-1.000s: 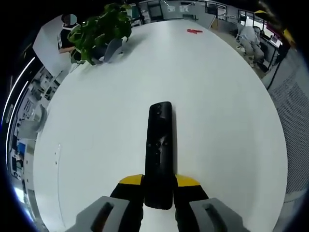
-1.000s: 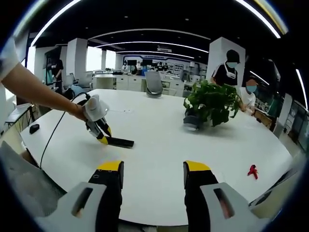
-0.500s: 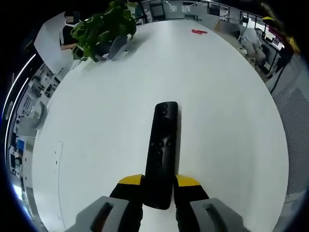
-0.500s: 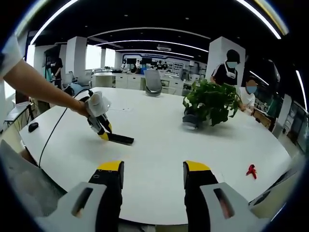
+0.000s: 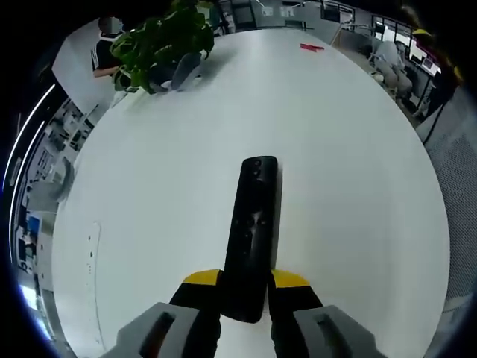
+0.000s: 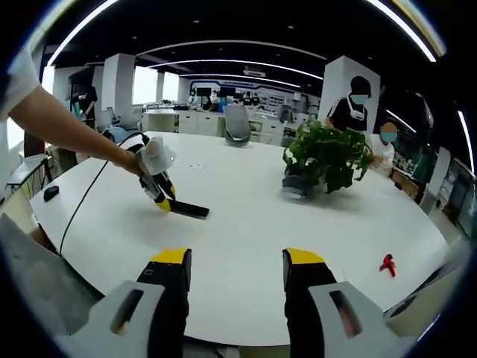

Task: Press the specified remote control buttons in sequence, fully releasing each button before pressing the next.

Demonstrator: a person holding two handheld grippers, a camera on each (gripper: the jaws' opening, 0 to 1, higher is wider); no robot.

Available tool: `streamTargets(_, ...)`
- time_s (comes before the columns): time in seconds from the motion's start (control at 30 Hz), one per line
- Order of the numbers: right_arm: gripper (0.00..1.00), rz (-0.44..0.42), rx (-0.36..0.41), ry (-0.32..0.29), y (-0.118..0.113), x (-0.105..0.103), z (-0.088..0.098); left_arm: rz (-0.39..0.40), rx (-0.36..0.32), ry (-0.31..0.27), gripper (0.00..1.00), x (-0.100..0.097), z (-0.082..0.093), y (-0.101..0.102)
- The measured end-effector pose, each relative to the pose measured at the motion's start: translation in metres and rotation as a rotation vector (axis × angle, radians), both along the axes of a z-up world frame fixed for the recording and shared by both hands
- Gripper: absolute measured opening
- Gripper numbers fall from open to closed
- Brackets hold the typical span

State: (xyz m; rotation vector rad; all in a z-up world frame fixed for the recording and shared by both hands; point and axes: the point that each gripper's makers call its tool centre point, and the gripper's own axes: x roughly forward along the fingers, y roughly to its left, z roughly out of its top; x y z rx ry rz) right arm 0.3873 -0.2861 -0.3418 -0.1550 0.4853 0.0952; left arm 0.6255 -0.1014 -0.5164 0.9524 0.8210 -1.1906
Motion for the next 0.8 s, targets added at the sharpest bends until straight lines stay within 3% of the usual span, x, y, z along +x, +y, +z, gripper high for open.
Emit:
streamTargets(0.4, 0.5, 0.001, -0.004, 0.007, 0.0, 0.0, -0.001, 0.027, -0.002, -0.013, 0.23, 0.013, -0.002, -0.002)
streamTargets(0.8, 0.51, 0.005, -0.001, -0.001, 0.001, 0.001, 0.0, 0.051, 0.003, -0.022, 0.24, 0.015, -0.002, -0.002)
